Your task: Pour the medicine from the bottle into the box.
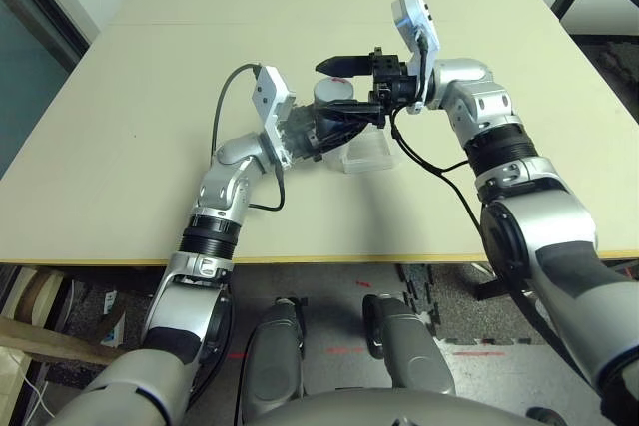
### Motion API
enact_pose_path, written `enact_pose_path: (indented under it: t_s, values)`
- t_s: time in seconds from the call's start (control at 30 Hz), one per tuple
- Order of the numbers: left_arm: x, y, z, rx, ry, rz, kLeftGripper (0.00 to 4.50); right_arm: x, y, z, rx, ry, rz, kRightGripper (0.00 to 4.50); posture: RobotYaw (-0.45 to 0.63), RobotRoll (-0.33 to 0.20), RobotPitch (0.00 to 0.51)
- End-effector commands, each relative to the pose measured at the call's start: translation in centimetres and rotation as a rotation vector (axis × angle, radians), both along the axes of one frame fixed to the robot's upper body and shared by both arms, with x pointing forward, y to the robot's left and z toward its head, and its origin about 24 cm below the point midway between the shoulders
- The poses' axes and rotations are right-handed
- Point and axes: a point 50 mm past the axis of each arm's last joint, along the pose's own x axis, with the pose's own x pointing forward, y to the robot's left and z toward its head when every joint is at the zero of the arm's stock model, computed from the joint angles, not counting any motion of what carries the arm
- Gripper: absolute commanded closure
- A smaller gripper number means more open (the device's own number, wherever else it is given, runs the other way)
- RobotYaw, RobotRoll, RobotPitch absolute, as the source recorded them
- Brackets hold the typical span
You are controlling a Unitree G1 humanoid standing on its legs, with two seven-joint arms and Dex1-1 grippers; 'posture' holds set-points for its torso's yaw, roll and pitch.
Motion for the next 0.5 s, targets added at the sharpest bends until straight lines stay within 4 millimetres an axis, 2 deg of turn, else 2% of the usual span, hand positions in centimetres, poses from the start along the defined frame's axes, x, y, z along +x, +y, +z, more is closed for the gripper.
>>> enact_pose_path:
  t_s: [0.03,0.27,0.5]
  values:
    - [-0.2,-0.3,0.0,0.014,-0.014,-0.020,1.87,0.3,0.2,0.2,-0.007,-0.009,-0.023,0.00,-0.14,0.000,0.148]
    - [-0.4,-0.2,-0.1,0.014,-0.012,-0.020,1.87,0.8,-0.6,-0.1,-0.013,0.007,-0.082,0.00,-0.14,0.000,0.150]
    - [-0.4,-0.2,-0.1,0.013,-0.012,-0.020,1.87,1.3,-2.4,-0.2,-0.007,0.029,-0.153,0.00,-0.15,0.000,0.150]
